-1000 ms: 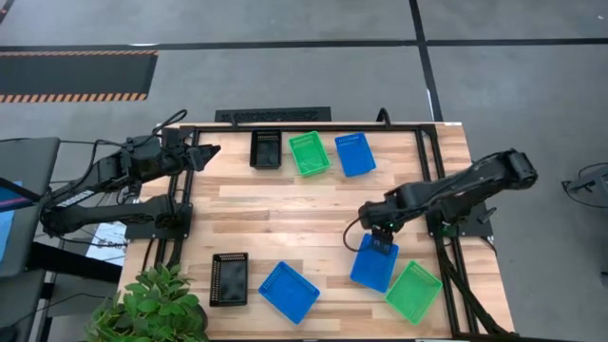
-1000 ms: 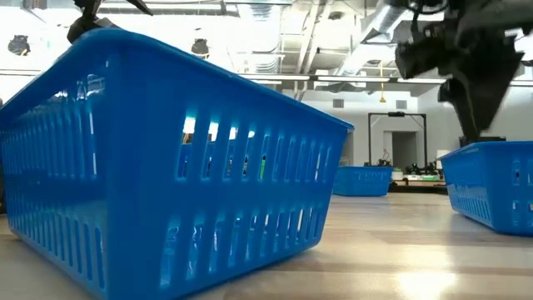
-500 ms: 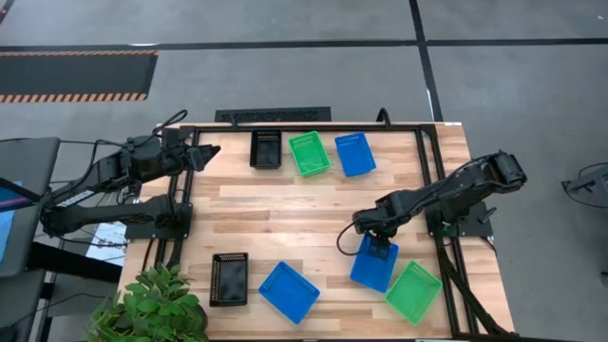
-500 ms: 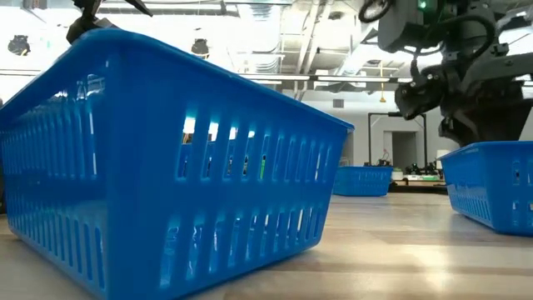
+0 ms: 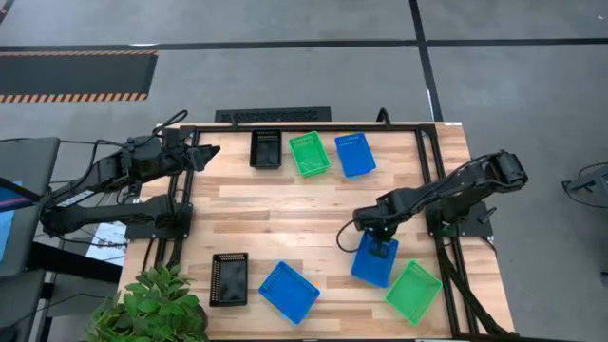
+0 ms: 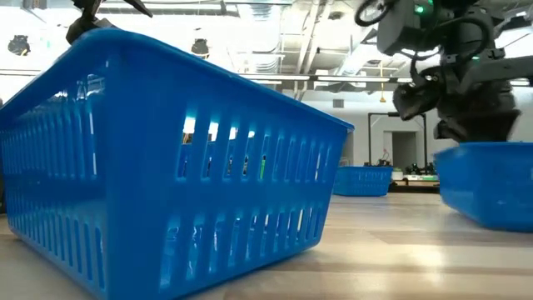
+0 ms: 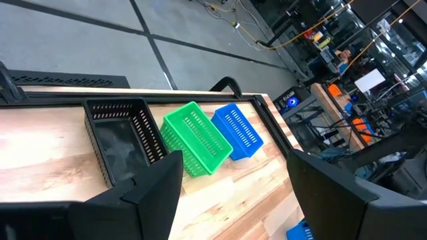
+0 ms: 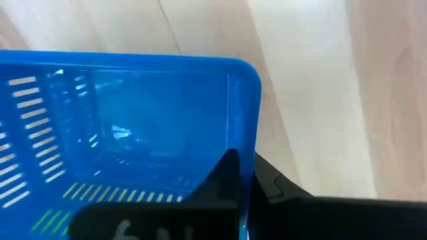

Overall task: Stack baskets by color
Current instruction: Stack the bottom right blue bin on top of the top blue bin

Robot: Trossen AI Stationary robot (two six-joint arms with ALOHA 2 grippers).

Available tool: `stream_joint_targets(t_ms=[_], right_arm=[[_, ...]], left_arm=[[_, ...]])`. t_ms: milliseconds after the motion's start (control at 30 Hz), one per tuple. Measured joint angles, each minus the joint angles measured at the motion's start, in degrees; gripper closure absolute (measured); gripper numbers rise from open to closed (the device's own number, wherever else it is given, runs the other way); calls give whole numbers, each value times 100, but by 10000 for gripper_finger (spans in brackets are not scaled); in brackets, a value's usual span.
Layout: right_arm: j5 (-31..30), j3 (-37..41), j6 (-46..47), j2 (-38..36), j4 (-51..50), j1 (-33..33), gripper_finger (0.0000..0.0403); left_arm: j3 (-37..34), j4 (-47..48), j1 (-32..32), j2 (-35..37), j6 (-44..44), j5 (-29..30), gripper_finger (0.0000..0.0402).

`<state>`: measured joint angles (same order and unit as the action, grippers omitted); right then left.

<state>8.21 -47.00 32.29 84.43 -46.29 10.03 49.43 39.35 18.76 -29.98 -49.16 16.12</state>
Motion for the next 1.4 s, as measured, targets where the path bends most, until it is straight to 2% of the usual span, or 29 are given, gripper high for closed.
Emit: stream_joint_targets(t_ms=[233,467,700,867,1133,1267,1400], right_arm=[[-60,-580,-595,-405,-80,-692,389],[-101,-1815,-2345,-571,-401,-2207,390],[-96,-3384,-4264,-86,-548,-3997,396],[-92,-4502,-5430,547,-896,-4880,387],[-73,-5411,-6665,1411,-1517,-5512,396],[-101,-5506,-7418,1721,-1947,-5514,384],[-360,-5507,-7764,1979,-2115,-5435,369]], left_arm=[[0,0,0,-2,2,-2,145],[0,35,0,-1,4,68,145],[0,35,0,0,8,266,145],[0,49,2,-1,91,278,145],[0,122,2,0,93,718,145],[0,128,2,0,43,717,145],[0,131,2,0,22,707,145]])
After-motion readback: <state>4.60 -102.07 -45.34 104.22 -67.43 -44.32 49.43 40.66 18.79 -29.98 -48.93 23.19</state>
